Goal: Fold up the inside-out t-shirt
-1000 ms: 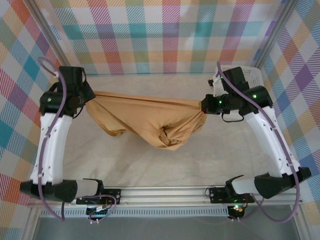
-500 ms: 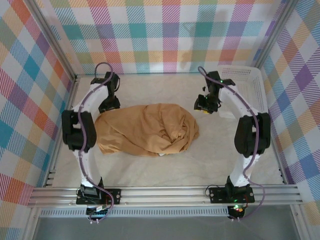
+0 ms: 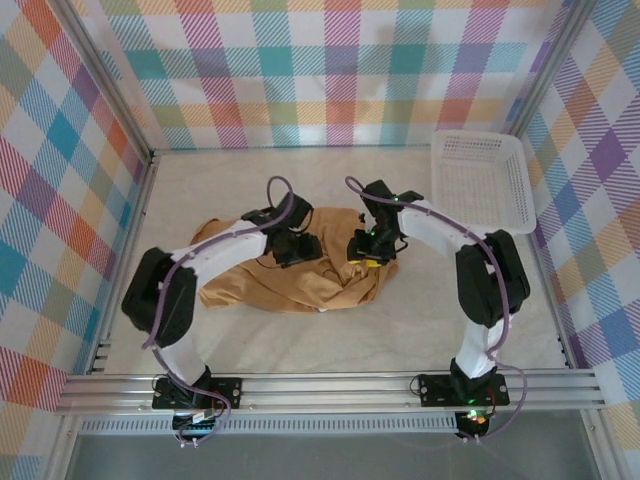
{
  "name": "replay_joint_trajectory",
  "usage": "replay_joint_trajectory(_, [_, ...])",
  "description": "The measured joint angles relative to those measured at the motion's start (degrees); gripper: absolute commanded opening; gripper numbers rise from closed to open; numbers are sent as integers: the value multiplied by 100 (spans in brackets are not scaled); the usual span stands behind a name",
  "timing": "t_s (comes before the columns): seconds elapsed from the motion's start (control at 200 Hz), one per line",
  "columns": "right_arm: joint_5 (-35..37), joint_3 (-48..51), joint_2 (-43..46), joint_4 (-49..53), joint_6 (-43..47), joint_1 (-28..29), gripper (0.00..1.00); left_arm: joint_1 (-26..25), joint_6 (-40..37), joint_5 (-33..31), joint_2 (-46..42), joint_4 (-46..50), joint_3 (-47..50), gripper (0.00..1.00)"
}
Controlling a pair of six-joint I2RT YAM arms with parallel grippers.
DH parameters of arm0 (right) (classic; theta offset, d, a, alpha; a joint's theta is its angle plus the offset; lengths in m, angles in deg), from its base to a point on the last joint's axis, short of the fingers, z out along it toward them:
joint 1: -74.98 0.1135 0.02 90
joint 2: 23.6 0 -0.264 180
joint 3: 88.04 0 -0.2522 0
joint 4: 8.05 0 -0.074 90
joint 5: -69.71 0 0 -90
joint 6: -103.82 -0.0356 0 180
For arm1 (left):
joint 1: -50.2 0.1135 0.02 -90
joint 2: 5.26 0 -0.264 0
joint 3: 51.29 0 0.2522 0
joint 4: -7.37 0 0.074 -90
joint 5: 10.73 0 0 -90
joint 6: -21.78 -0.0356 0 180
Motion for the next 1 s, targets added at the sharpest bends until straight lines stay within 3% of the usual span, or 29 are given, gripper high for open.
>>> replay_joint_trajectory(0.04, [20,4,-90,-50,-68,0,18,-44,83,59,155,-131,35,45])
replay_joint_trajectory(0.105, [48,4,-181,-109,-114,-9,1,-81,225,138,376,-328,48,24])
replay_joint_trajectory(0.19, [103,4,-177,-122,-151,-42,0,-85,302,157,533,-479,48,0])
replay_joint_trajectory(0.385, [260,15,509,-57,-149,-341,0,17,269,-155,229,-251,66,0])
replay_joint_trajectory(0.55, [343,195,1495,-155,-144,-962,0,201,254,-553,-940,-175,243,0])
replay_joint_trajectory(0.655, [251,608,1556,-378,-149,-1187,0,197,275,-544,-1475,-446,391,0])
replay_joint_trajectory(0.76, [83,1036,1139,-533,-170,-1196,2,127,319,-476,-1329,-645,483,0])
replay_joint_trajectory(1.0, [57,1145,870,-498,-262,-872,22,50,511,-358,-605,-774,678,0])
